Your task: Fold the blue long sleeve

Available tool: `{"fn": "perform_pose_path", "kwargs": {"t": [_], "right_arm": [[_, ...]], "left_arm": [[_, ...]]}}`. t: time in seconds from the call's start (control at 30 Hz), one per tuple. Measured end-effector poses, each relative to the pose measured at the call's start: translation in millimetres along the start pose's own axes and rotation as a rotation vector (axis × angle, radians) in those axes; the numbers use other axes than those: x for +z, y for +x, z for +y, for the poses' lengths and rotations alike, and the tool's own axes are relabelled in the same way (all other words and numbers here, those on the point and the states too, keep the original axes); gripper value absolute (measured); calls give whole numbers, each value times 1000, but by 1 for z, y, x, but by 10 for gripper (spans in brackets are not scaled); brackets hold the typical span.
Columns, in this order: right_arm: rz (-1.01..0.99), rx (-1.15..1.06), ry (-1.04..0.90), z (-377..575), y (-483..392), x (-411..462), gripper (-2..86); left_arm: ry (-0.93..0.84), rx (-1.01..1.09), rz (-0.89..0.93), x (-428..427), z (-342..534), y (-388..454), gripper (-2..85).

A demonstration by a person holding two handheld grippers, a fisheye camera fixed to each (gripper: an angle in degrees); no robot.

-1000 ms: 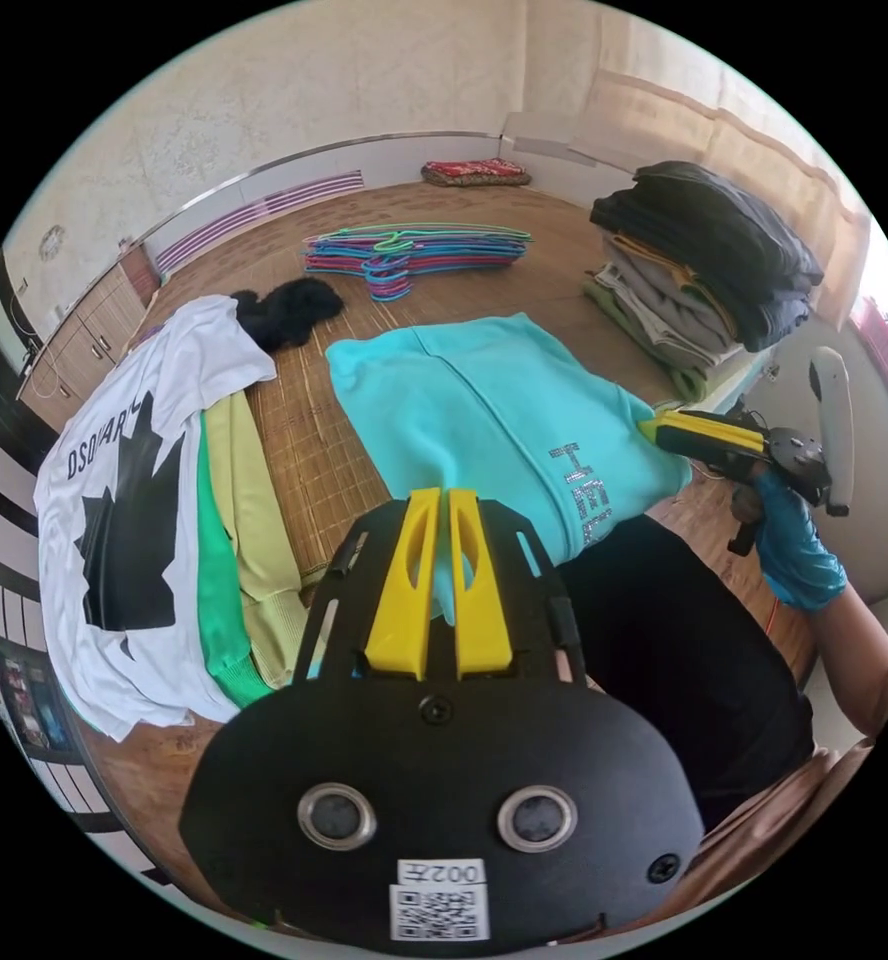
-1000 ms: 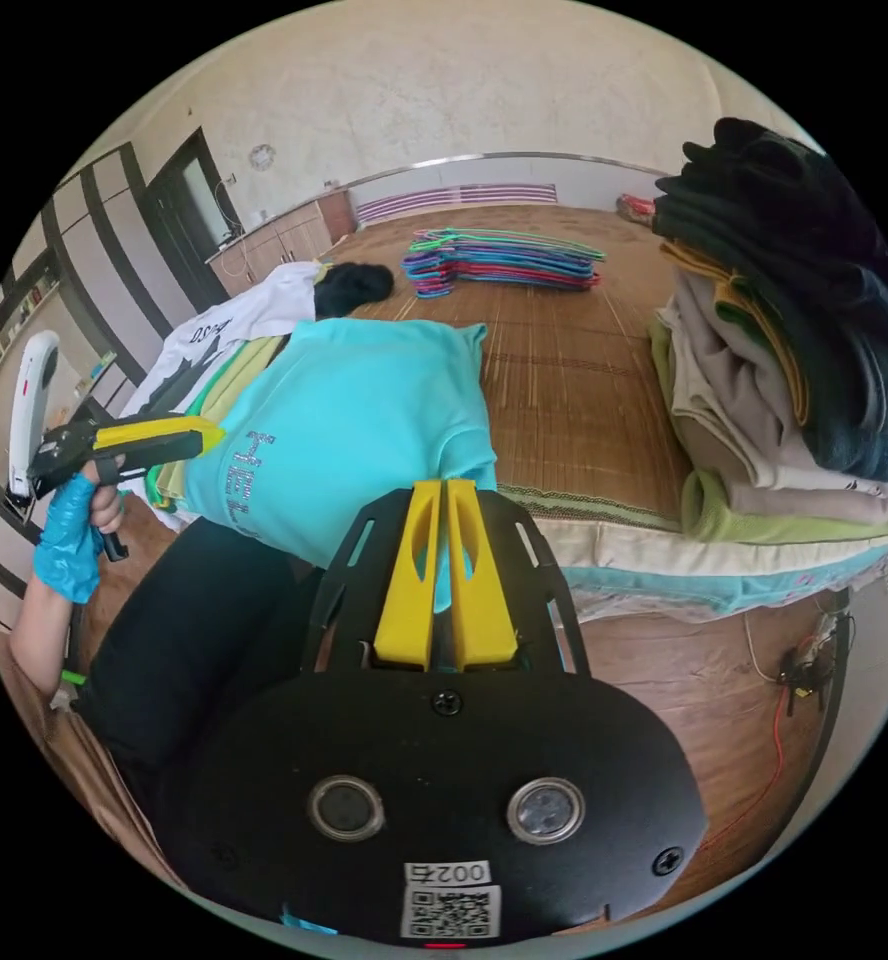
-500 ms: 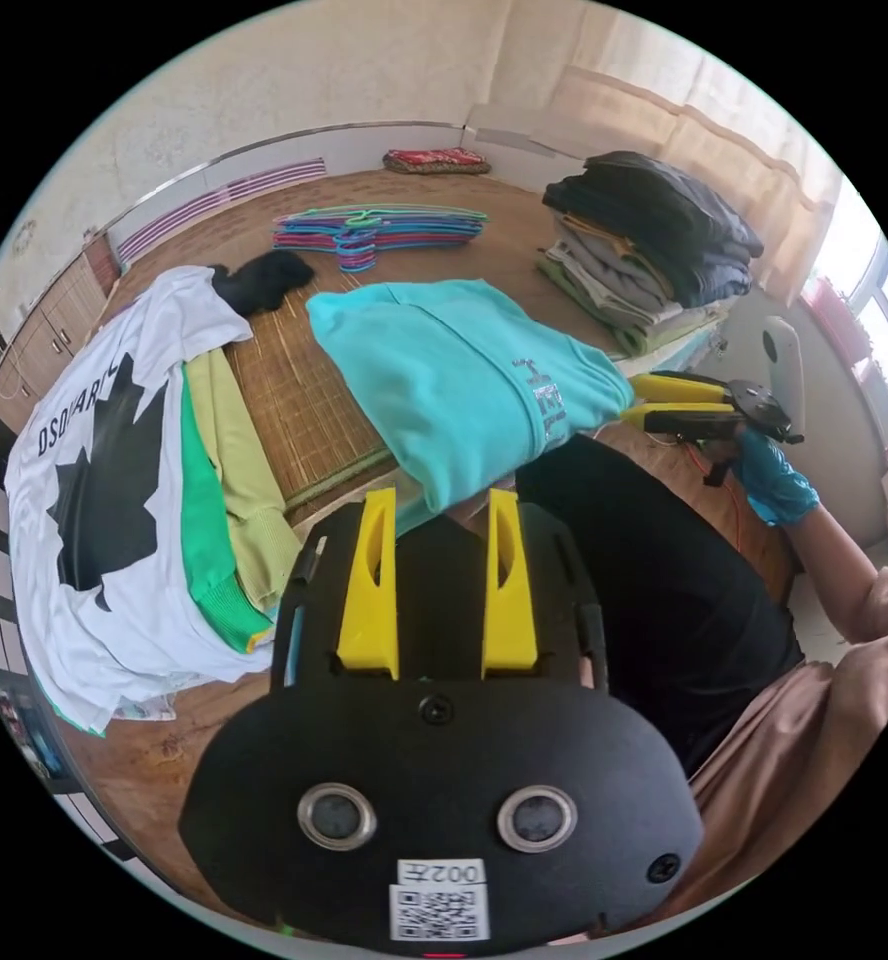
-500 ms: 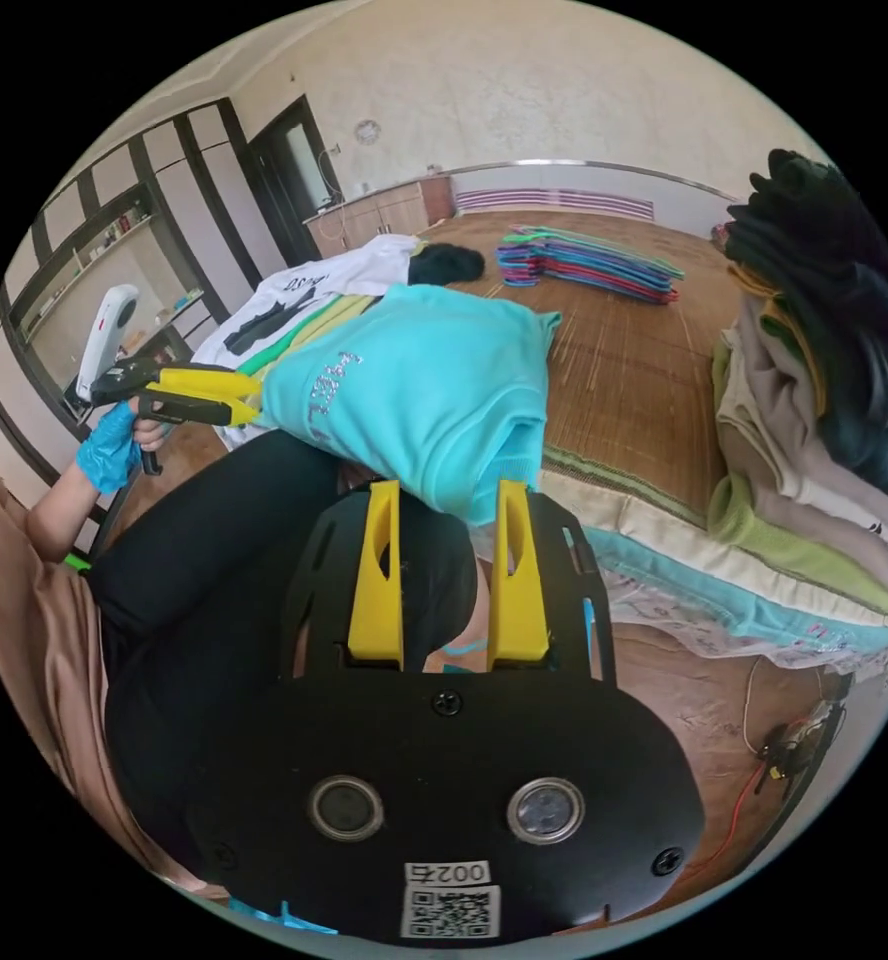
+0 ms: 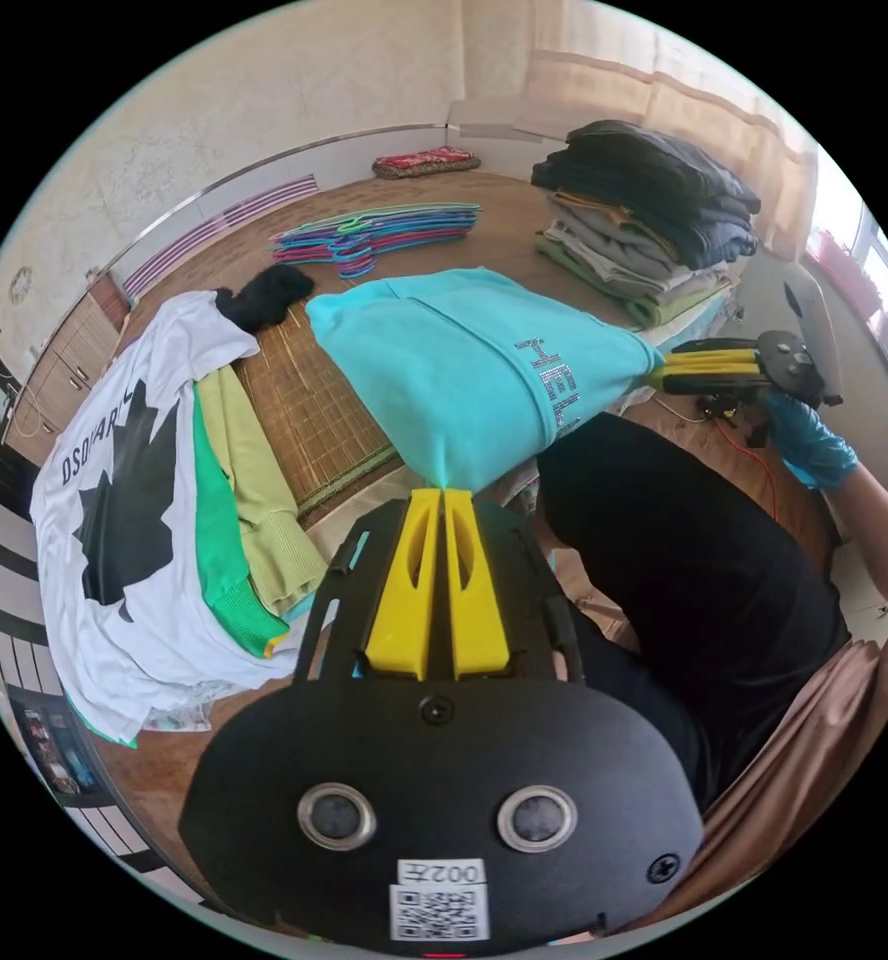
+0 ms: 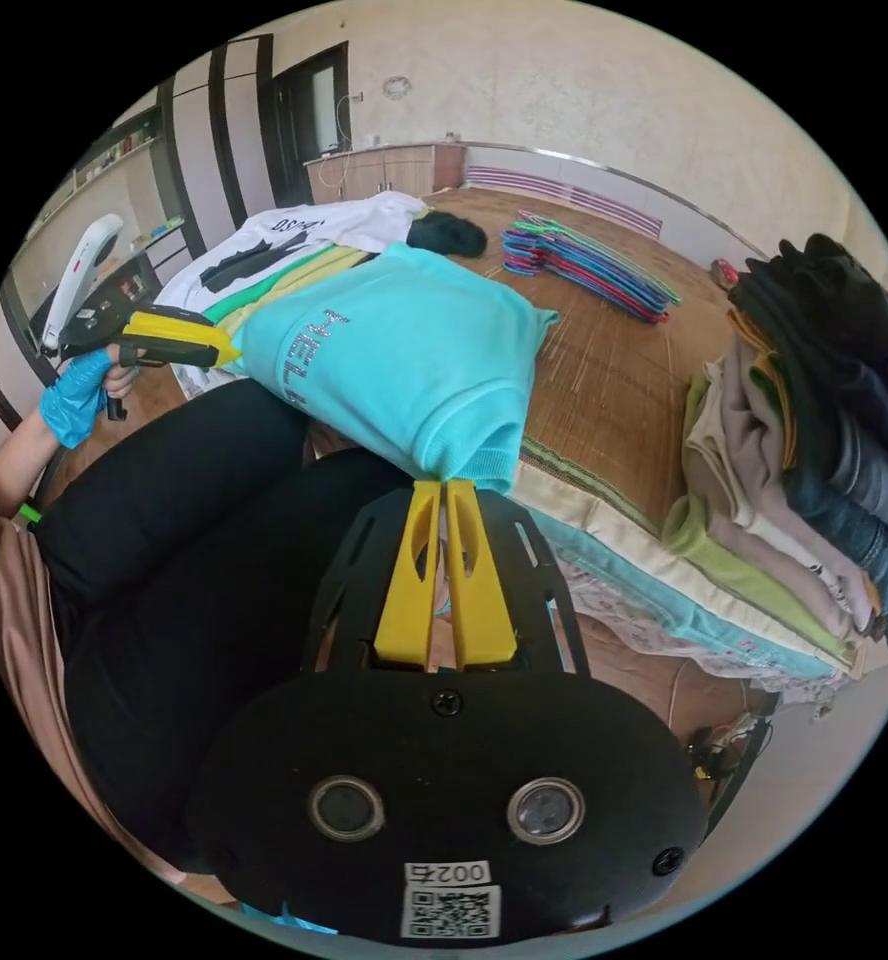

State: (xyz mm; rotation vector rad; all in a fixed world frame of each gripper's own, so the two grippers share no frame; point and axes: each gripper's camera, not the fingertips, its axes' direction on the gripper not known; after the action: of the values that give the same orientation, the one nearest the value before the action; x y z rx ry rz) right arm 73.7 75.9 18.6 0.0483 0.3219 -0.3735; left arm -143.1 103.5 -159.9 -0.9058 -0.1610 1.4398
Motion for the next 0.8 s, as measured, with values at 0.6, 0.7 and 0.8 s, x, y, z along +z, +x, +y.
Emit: {"fn": "perform_pose_path", "kwargs": {"t": [0.6, 0.7, 0.8], "right_arm": [[111, 6, 47, -4, -36, -13, -9], [133, -8, 35, -6, -40, -12, -9], [147, -5, 38, -9, -41, -12, -9]], "left_arm": [[-45, -54, 19, -5, -11, -5, -7], [-33, -32, 49, -3, -12, -9, 0], [-58, 0, 108, 4, -15, -12, 32]]}}
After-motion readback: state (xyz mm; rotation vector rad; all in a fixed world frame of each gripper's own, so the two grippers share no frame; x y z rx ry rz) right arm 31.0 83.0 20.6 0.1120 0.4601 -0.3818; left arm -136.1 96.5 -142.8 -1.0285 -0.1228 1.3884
